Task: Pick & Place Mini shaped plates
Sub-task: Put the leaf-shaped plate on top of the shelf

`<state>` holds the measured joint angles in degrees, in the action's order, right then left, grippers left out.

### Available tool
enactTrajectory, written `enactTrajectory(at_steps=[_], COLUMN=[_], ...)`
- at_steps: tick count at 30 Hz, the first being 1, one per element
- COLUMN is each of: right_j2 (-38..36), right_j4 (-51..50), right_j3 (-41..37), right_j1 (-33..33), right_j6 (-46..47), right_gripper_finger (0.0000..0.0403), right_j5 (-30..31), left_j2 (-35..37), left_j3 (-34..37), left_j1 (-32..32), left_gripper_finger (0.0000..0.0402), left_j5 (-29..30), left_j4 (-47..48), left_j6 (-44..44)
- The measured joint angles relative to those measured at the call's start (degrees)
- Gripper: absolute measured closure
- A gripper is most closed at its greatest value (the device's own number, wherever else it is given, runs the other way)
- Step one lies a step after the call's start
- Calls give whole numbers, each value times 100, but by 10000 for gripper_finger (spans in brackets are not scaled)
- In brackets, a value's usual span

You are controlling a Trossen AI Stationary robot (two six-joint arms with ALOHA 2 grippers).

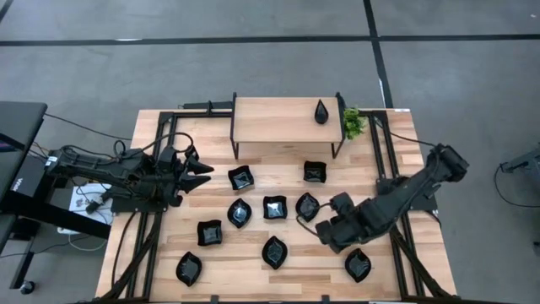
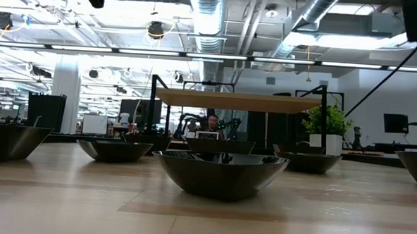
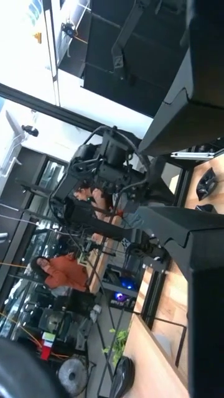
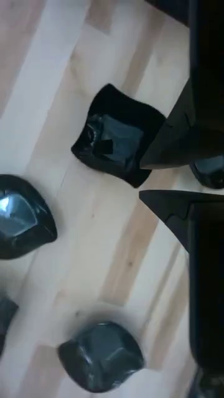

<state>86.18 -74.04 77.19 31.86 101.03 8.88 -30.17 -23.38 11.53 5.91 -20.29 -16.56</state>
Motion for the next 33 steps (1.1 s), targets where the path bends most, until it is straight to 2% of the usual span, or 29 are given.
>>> enactTrajectory(at_steps=[3, 6, 11, 14, 19, 26, 33], right_j2=[149, 327, 543, 592, 493, 377, 375], right_j4=[152, 144, 121, 191, 824, 2087, 2007], right_j3=[2, 2, -5, -101, -689, -1590, -1668], right_j1=[-308, -764, -1669, -2001, -2101, -1935, -2022], right_j6=[125, -255, -1882, -2642, -2982, -2702, -2790], right_gripper_finger=[342, 342, 342, 341, 340, 340, 307], right_j5=[0, 19, -362, -605, -850, -1058, -736], left_j2=[0, 1, 0, 0, 0, 0, 2], left_j3=[0, -1, 0, 0, 0, 0, 0], left_j1=[0, 0, -2, -2, -2, -2, -2], left_gripper_finger=[257, 257, 257, 257, 257, 257, 257], left_j5=[0, 1, 0, 0, 2, 2, 153], left_j4=[0, -2, -2, -5, -4, -7, -11], left_j6=[0, 0, 0, -27, -42, -42, -42])
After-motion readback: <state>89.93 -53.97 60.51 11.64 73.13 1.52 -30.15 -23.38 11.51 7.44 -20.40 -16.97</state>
